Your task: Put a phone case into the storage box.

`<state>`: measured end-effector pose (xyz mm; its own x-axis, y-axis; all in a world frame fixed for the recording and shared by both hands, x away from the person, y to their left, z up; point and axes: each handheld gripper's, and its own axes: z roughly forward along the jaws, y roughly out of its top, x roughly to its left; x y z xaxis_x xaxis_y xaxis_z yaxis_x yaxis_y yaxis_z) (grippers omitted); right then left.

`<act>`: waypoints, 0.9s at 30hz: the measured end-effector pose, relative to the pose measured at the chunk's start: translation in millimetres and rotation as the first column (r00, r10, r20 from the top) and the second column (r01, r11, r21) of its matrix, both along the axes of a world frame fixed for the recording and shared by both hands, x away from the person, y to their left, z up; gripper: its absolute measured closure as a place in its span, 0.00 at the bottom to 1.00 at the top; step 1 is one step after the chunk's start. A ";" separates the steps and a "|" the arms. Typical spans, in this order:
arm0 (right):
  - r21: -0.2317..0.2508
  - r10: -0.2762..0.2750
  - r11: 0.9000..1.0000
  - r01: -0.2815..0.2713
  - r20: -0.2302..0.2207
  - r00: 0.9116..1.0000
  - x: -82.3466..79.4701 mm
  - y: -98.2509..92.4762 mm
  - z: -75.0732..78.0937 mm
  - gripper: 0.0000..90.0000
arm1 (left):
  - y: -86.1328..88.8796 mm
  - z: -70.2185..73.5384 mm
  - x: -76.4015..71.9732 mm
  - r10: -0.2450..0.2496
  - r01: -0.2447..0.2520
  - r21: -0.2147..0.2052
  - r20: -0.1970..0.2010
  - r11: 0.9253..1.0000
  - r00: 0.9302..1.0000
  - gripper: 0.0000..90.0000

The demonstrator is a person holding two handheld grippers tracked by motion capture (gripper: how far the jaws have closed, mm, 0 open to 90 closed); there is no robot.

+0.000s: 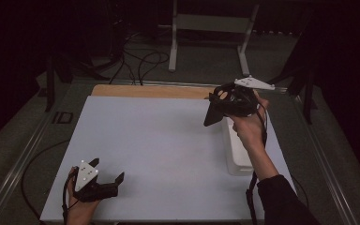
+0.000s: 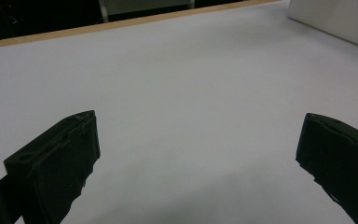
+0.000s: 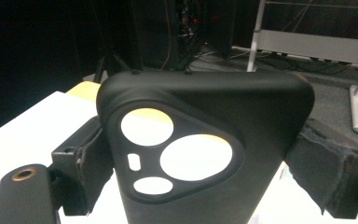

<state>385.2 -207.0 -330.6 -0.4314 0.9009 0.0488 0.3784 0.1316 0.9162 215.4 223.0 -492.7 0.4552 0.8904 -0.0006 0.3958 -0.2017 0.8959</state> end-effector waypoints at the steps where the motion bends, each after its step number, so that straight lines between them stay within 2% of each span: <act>1: 0.002 -0.002 1.000 0.002 0.000 1.000 0.8 -0.9 0.1 0.15 | 0.0 0.0 0.0 -0.001 0.001 -0.001 0.000 1.000 1.000 0.00; 12: 0.005 -0.054 0.999 0.054 -0.002 0.999 7.4 -13.9 -1.2 0.15 | -0.7 -0.1 0.0 -0.003 0.003 0.001 -0.002 1.000 1.000 0.00; 23: -0.013 -0.092 0.996 0.092 0.006 0.996 12.9 -23.4 0.9 0.15 | -0.9 -0.1 -0.1 -0.005 0.005 0.001 -0.002 1.000 1.000 0.00; 27: -0.024 -0.127 0.992 0.127 0.005 0.992 18.5 -30.2 -0.1 0.15 | -0.9 -0.1 0.0 -0.005 0.005 0.001 -0.003 1.000 1.000 0.00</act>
